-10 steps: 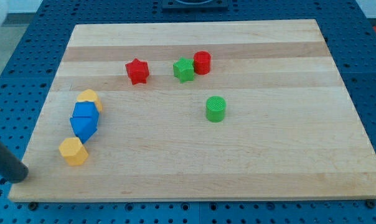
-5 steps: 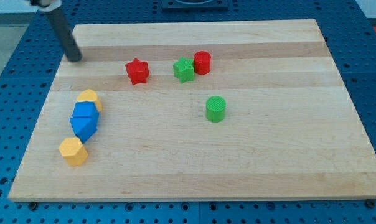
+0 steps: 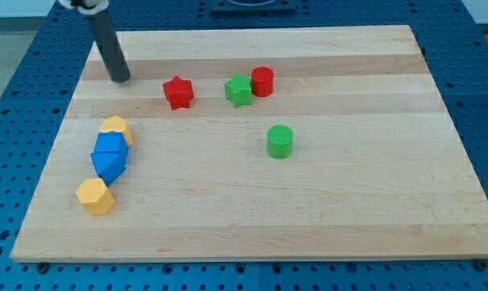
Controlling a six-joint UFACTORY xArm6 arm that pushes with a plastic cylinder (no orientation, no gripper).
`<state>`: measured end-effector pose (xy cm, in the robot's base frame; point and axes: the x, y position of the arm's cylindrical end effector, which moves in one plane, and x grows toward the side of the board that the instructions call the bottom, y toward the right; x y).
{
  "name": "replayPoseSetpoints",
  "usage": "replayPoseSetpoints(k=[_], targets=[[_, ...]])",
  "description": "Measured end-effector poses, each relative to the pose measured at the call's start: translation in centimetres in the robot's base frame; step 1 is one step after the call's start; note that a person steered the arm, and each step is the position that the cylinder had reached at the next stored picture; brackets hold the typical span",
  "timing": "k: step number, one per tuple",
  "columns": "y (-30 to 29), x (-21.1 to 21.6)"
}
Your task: Slide the red star at the bottom right of the green star
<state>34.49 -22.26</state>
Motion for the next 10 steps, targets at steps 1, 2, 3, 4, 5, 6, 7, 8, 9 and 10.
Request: replayPoseSetpoints(k=[1, 2, 3, 4, 5, 6, 7, 8, 9, 10], targets=[[0.3, 3.7], [1.1, 3.7], [4.8, 3.7], [7.4, 4.0], [12.8, 4.1], [12.9, 4.6], [12.0, 4.6], [7.8, 4.6], [6.7, 0.2], [8.6, -3.7]])
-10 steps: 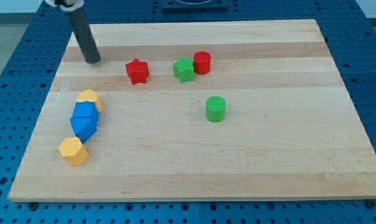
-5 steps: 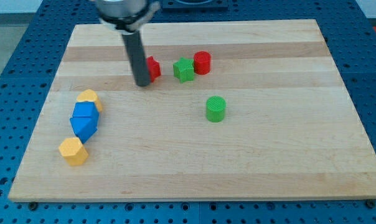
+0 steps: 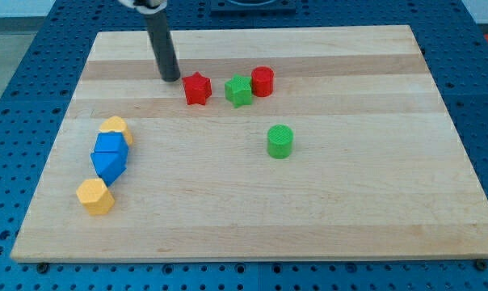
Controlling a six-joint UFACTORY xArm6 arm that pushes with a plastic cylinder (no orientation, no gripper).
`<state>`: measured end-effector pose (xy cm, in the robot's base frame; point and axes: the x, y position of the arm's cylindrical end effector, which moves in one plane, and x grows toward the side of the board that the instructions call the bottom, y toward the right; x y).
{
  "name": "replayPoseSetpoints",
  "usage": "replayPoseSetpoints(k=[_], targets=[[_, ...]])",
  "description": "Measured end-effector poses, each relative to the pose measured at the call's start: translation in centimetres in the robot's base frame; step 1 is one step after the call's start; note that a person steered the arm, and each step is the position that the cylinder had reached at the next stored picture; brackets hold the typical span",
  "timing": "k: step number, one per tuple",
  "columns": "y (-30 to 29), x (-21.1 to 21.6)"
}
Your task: Slide the red star at the bottom right of the green star
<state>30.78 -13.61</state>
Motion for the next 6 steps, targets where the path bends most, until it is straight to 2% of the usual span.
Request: replayPoseSetpoints(k=[3, 5, 6], targets=[[7.6, 9.5], [9.2, 10.3], [7.5, 9.7]])
